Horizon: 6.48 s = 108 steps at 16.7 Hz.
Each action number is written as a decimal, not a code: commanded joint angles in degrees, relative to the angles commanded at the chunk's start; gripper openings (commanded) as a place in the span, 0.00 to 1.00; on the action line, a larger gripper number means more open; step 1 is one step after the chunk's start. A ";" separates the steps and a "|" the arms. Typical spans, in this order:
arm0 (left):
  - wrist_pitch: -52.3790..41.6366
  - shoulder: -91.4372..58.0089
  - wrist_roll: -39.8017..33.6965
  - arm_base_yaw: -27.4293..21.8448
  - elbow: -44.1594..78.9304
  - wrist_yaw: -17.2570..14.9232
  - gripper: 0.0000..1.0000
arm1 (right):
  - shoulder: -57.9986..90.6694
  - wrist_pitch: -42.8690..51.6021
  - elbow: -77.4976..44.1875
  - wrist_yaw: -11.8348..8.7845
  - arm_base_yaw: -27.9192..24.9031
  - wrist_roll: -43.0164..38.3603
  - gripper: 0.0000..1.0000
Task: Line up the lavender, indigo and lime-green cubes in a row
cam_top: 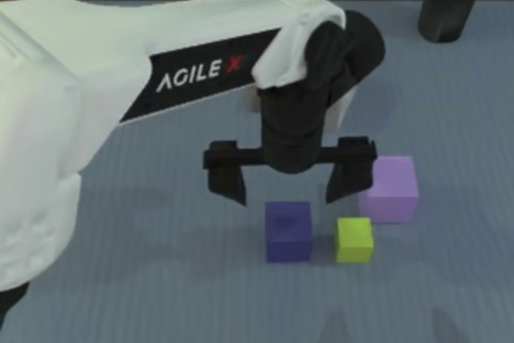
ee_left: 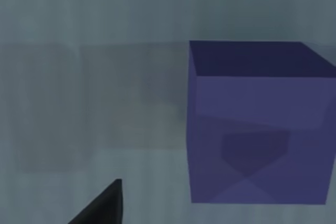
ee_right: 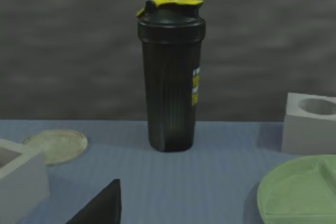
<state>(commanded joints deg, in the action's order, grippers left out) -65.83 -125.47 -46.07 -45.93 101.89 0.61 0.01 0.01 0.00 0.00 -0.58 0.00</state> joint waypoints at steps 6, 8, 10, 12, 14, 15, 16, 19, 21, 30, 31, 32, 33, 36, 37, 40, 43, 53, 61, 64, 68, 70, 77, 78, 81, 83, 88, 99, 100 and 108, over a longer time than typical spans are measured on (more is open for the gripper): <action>4.64 8.79 0.99 4.20 -7.63 0.41 1.00 | 8.25 5.16 -7.94 -0.23 -2.37 -2.21 1.00; 8.53 16.50 1.98 7.72 -14.11 0.67 1.00 | 15.46 9.25 -14.28 -0.22 -4.02 -3.92 1.00; 13.43 26.52 3.63 12.04 -22.28 0.90 1.00 | 24.75 14.22 -21.79 -0.15 -5.93 -5.96 1.00; 19.13 38.50 6.12 16.89 -31.89 1.06 1.00 | 35.33 19.66 -29.68 -0.07 -7.98 -8.13 1.00; 25.22 51.57 9.43 21.87 -42.32 1.14 1.00 | 47.55 25.75 -38.23 -0.01 -10.24 -10.51 1.00; 28.31 58.16 11.36 24.31 -47.61 1.15 1.00 | 54.13 28.98 -42.67 0.01 -11.44 -11.75 1.00; 31.37 64.63 13.46 26.66 -52.87 1.15 1.00 | 60.30 32.00 -46.77 0.01 -12.56 -12.91 1.00; 40.38 82.44 20.63 33.11 -67.86 1.03 1.00 | 78.51 41.04 -59.01 0.00 -15.91 -16.37 1.00; 46.21 92.79 25.94 36.89 -76.82 0.83 1.00 | 89.29 46.64 -66.78 -0.04 -18.03 -18.56 1.00; 64.66 123.63 44.84 46.58 -100.66 -0.49 1.00 | 118.53 61.90 -91.34 0.12 -24.24 -25.08 1.00; 65.41 124.81 45.64 46.90 -101.47 -0.57 1.00 | 119.61 62.40 -92.34 0.13 -24.49 -25.33 1.00; 65.78 125.40 46.03 47.06 -101.85 -0.61 1.00 | 120.16 62.67 -92.86 0.12 -24.63 -25.46 1.00; 65.83 125.47 46.07 47.08 -101.89 -0.61 1.00 | 120.20 62.69 -92.90 0.12 -24.64 -25.46 1.00; 65.83 125.47 46.07 47.08 -101.89 -0.61 1.00 | 120.20 62.69 -92.90 0.12 -24.64 -25.46 1.00; 65.83 125.47 46.07 47.08 -101.89 -0.61 1.00 | 120.23 62.64 -92.89 0.10 -24.38 -25.44 1.00; 65.83 125.47 46.07 47.08 -101.89 -0.61 1.00 | 121.23 60.35 -91.37 0.13 -24.50 -25.35 1.00; 65.83 125.47 46.07 47.08 -101.89 -0.61 1.00 | 124.10 53.35 -87.73 0.16 -24.59 -25.47 1.00; 65.83 125.47 46.07 47.08 -101.89 -0.61 1.00 | 127.76 45.37 -83.15 0.19 -24.72 -25.65 0.85; 65.83 125.47 46.07 47.08 -101.89 -0.61 1.00 | 127.76 45.37 -83.15 0.19 -24.72 -25.65 0.25; 65.83 125.47 46.07 47.08 -101.89 -0.61 1.00 | 127.76 45.37 -83.15 0.19 -24.72 -25.65 0.02; 65.83 125.47 46.07 47.08 -101.89 -0.61 1.00 | 127.76 45.37 -83.15 0.19 -24.72 -25.65 0.00; 65.83 125.47 46.07 47.08 -101.89 -0.61 1.00 | 127.76 45.37 -83.15 0.19 -24.72 -25.65 0.00; 65.83 125.47 46.07 47.08 -101.89 -0.61 1.00 | 125.21 50.05 -85.84 0.45 -24.70 -25.65 0.00; 65.83 125.47 46.07 47.08 -101.89 -0.61 1.00 | 124.28 52.41 -86.94 0.45 -24.76 -25.65 0.00; 65.83 125.47 46.07 47.08 -101.89 -0.61 1.00 | 121.59 58.16 -89.96 0.42 -25.03 -25.49 0.00; 65.83 125.47 46.07 47.08 -101.89 -0.61 1.00 | 120.87 59.09 -90.57 0.41 -25.08 -25.42 0.00; 65.83 125.47 46.07 47.08 -101.89 -0.61 1.00 | 121.72 59.46 -91.26 0.40 -25.39 -26.11 0.00; 65.83 125.47 46.07 47.08 -101.89 -0.61 1.00 | 141.68 77.49 -129.41 0.67 -45.72 -47.32 0.00; 65.83 125.47 46.07 47.08 -101.89 -0.61 1.00 | 143.17 78.97 -132.57 0.70 -47.56 -49.21 0.00; 65.83 125.47 46.07 47.08 -101.89 -0.61 1.00 | 146.22 82.14 -139.06 0.77 -51.78 -53.75 0.00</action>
<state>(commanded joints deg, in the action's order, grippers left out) 0.00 0.00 0.00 1.15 0.00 0.00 146.23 82.15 -139.07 0.77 -52.37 -53.76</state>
